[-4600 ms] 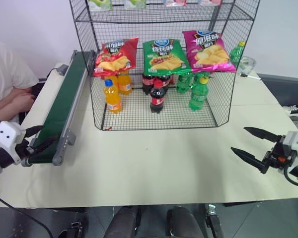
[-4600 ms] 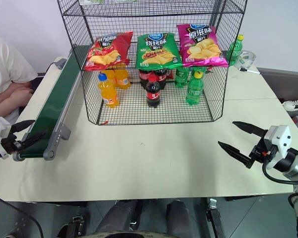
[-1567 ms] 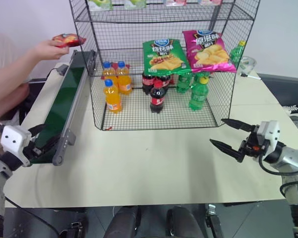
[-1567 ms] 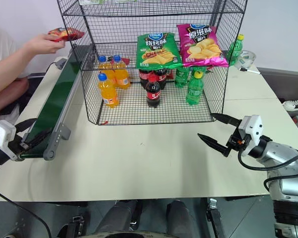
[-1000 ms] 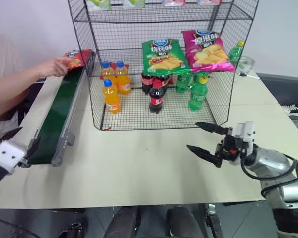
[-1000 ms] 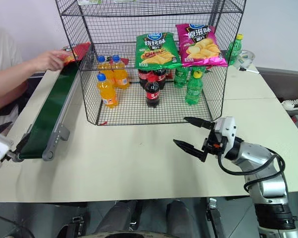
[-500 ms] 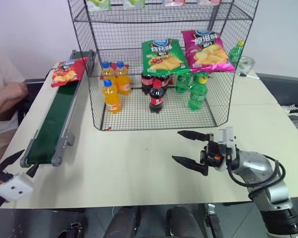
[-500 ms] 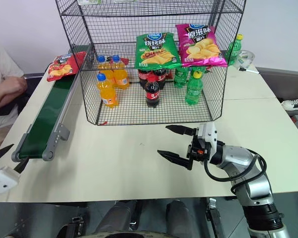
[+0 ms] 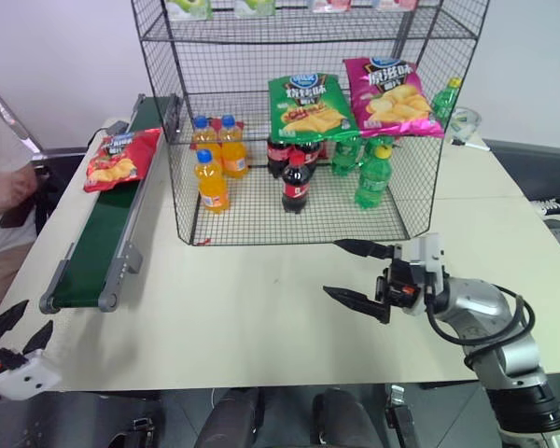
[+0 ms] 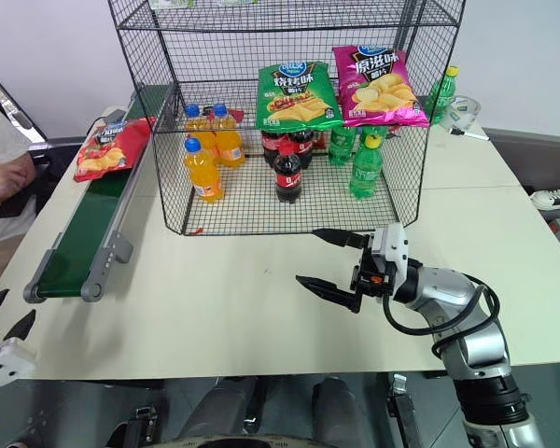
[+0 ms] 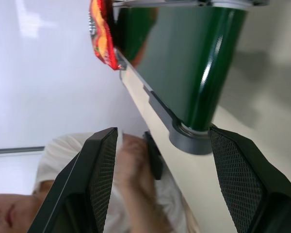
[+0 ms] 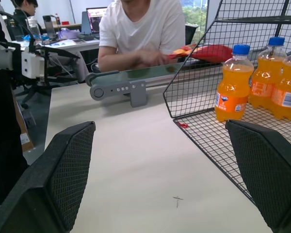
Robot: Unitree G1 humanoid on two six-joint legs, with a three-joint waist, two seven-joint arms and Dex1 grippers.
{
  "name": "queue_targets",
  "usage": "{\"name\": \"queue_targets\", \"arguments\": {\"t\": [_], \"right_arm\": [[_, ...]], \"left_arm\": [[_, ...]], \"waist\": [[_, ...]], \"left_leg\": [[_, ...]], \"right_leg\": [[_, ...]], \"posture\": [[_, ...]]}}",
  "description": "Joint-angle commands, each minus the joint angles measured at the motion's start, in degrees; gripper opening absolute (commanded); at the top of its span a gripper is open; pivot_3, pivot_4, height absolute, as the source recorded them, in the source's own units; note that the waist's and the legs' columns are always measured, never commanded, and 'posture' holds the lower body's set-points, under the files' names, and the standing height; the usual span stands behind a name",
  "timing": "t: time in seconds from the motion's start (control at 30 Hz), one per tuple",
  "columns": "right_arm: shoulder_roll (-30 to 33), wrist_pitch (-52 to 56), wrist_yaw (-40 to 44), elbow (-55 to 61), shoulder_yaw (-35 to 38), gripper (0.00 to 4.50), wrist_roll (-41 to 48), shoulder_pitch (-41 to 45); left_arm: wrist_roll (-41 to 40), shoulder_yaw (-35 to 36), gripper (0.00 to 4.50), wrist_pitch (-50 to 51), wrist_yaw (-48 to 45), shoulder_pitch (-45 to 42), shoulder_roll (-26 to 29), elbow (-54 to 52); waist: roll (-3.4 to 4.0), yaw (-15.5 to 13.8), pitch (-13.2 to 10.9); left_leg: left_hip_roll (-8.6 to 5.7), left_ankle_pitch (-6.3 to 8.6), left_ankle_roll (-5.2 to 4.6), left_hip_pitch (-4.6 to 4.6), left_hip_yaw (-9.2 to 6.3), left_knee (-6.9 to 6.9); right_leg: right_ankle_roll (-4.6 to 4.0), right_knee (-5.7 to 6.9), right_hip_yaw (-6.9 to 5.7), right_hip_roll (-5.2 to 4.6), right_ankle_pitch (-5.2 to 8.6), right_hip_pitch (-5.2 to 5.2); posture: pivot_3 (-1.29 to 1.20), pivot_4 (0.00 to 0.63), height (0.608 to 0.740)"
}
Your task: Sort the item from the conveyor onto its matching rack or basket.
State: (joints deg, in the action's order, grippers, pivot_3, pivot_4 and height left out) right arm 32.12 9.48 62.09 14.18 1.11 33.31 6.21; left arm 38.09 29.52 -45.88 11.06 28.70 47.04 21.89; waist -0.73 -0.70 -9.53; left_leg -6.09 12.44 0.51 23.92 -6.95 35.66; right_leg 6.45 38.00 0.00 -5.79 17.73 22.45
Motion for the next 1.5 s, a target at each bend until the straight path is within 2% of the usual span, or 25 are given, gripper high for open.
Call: {"name": "queue_targets", "arguments": {"t": [0.03, 0.6, 1.5], "right_arm": [[-0.50, -1.24, 0.19, 0.29, 0.65, 4.50, 0.02, 0.99], [-0.85, -1.92, 0.68, -0.93, 0.61, 4.50, -0.94, 2.14], [-0.88, -2.68, 0.95, -1.73, 0.45, 4.50, -1.59, 2.06]], "left_arm": [[1.19, -1.78, 3.09, 0.62, 3.53, 0.36, 0.86, 0.16], [1.35, -9.08, 3.09, 5.50, 9.61, -3.20, 1.39, 0.49], [-0.28, -12.97, 3.09, 8.26, 11.86, -5.71, 2.09, -0.15]], "waist": [[0.00, 0.11, 0.00], [-0.04, 0.02, 0.03], [-0.05, -0.01, 0.04]], "left_leg": [[0.00, 0.00, 0.00, 0.00, 0.00, 0.00], [0.01, 0.00, 0.00, -0.06, 0.00, -0.03], [0.00, 0.00, 0.00, -0.11, 0.01, -0.02]], "right_leg": [[0.00, 0.00, 0.00, 0.00, 0.00, 0.00], [0.01, 0.02, 0.00, 0.03, -0.01, -0.01], [0.02, 0.06, 0.00, 0.02, -0.01, -0.04]], "posture": [[0.00, 0.150, 0.740], [0.00, 0.150, 0.740], [0.00, 0.150, 0.740]]}}
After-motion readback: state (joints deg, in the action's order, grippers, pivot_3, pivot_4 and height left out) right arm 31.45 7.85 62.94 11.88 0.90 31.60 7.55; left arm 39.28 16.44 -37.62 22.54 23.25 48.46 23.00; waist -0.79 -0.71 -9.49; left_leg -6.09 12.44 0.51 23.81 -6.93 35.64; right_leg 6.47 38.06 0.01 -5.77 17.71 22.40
